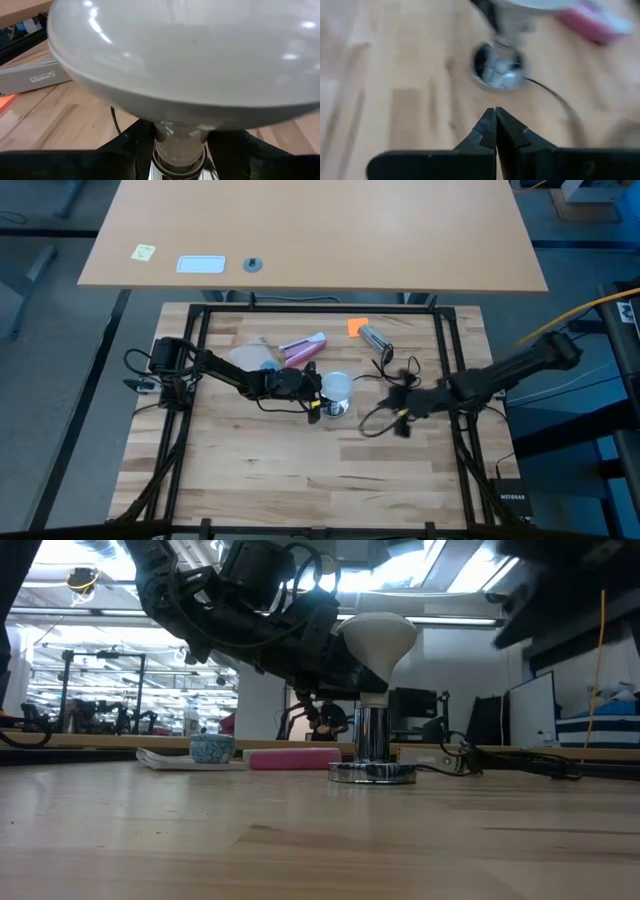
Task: Screw lightbulb
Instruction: Insert the white lightbulb into the silver desk lamp
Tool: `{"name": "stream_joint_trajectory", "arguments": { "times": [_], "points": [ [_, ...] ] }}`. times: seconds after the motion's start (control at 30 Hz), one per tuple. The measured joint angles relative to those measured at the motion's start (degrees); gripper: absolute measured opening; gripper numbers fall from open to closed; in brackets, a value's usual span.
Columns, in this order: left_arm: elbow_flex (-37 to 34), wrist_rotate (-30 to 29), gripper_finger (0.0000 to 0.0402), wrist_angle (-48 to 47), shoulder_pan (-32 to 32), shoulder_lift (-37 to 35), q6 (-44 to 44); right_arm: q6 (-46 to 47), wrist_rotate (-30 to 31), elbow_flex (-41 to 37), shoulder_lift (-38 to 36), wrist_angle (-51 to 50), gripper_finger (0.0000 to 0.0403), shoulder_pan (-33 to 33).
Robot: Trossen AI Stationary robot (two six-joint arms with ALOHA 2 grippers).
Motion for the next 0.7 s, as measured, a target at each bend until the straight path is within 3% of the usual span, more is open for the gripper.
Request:
{"name": "stream_joint_trajectory", "arguments": {
  "times": [0.1, 0.17, 0.23, 0.3, 0.47, 0.53, 0.7],
  "points": [
    [0.00, -0.02, 0.0150, 0.02, 0.00, 0.00, -0.27, 2.07, 10.05, -0.17, -6.87, -9.10, 0.0001, 2.18],
    [0.00, 0.00, 0.0150, 0.00, 0.00, 0.00, -0.58, 4.86, 17.31, -2.78, -9.95, -8.02, 0.0001, 4.22],
    [-0.01, 0.00, 0.0150, 0.01, 0.02, 0.00, -0.62, 6.56, 20.50, -8.36, -11.91, 0.17, 0.0001, 6.01],
    [-0.02, -0.02, 0.0150, 0.00, 0.00, 0.00, -0.66, 7.51, 20.97, -15.86, -11.68, 15.79, 0.0001, 7.12],
    [-0.02, -0.02, 0.0150, 0.06, 0.02, 0.00, -0.68, 7.56, 23.09, -32.86, -1.20, 65.96, 0.0001, 7.57],
    [-0.02, -0.01, 0.0150, 0.08, 0.01, 0.00, -0.71, 7.92, 25.18, -34.41, 4.80, 72.46, 0.0001, 7.53],
    [-0.02, 0.00, 0.0150, 0.07, 0.02, 0.00, -0.85, 10.98, 24.54, -29.22, 18.72, 74.98, 0.0001, 7.50]
  ]
}}
